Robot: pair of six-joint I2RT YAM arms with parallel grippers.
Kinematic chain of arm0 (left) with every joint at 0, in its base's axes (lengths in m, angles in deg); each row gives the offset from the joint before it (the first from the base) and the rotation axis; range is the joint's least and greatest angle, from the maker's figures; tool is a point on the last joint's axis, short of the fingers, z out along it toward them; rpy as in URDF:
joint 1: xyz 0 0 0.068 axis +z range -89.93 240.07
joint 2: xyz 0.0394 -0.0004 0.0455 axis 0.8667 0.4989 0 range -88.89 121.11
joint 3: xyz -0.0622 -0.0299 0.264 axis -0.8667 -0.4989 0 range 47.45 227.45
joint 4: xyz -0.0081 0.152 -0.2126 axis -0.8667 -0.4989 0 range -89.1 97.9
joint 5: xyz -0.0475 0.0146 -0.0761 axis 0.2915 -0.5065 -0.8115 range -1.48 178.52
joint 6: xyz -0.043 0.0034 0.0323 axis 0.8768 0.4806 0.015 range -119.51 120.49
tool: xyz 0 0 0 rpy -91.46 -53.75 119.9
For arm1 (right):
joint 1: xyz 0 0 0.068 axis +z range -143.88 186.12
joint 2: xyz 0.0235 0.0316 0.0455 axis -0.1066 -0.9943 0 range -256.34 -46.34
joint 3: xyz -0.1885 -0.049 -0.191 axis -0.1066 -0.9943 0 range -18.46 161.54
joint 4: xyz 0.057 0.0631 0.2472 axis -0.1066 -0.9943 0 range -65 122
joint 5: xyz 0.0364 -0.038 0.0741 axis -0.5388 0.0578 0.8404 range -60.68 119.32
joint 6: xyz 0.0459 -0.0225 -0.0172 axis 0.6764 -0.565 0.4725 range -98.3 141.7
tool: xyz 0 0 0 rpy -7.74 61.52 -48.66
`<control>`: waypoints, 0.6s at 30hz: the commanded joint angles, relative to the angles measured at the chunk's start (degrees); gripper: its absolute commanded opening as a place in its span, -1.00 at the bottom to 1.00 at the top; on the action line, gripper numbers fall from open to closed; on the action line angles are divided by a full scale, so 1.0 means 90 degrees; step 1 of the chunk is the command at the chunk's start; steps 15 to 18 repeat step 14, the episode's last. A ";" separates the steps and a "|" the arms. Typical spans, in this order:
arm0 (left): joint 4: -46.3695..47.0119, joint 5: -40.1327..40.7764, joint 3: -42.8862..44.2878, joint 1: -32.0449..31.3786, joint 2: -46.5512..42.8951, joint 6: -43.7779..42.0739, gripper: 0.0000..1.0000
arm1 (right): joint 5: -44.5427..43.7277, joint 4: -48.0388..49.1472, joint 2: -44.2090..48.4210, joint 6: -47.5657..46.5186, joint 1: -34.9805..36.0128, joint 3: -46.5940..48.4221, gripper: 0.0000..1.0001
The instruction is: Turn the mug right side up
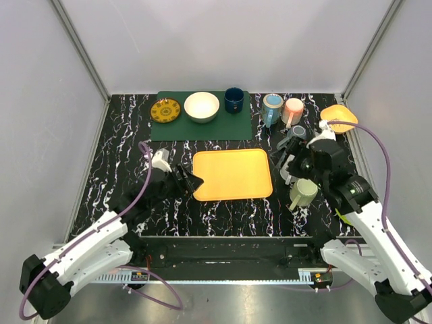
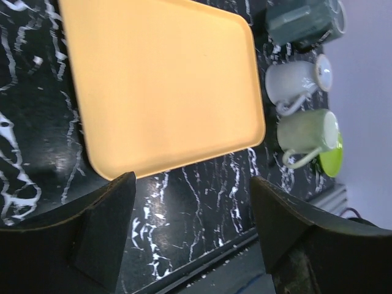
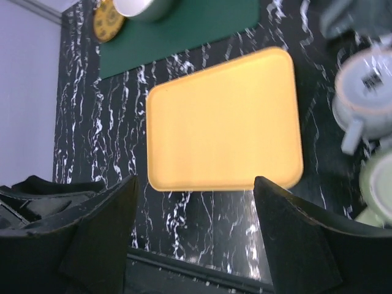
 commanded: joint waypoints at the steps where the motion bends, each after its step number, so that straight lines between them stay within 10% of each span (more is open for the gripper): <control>1: -0.1063 0.0928 0.0678 0.0025 0.0207 -0.0562 0.56 | 0.0014 0.1761 -0.0430 -0.1362 0.0380 -0.0127 0.62; 6: -0.1766 0.1232 0.1049 0.0025 0.0646 -0.0445 0.57 | -0.2200 0.3451 -0.0900 -0.2564 0.1765 -0.0265 0.67; 18: -0.2070 0.1691 0.1089 0.0025 0.0374 -0.0288 0.51 | -0.2068 0.4236 -0.1711 -0.3190 0.2207 -0.0011 0.74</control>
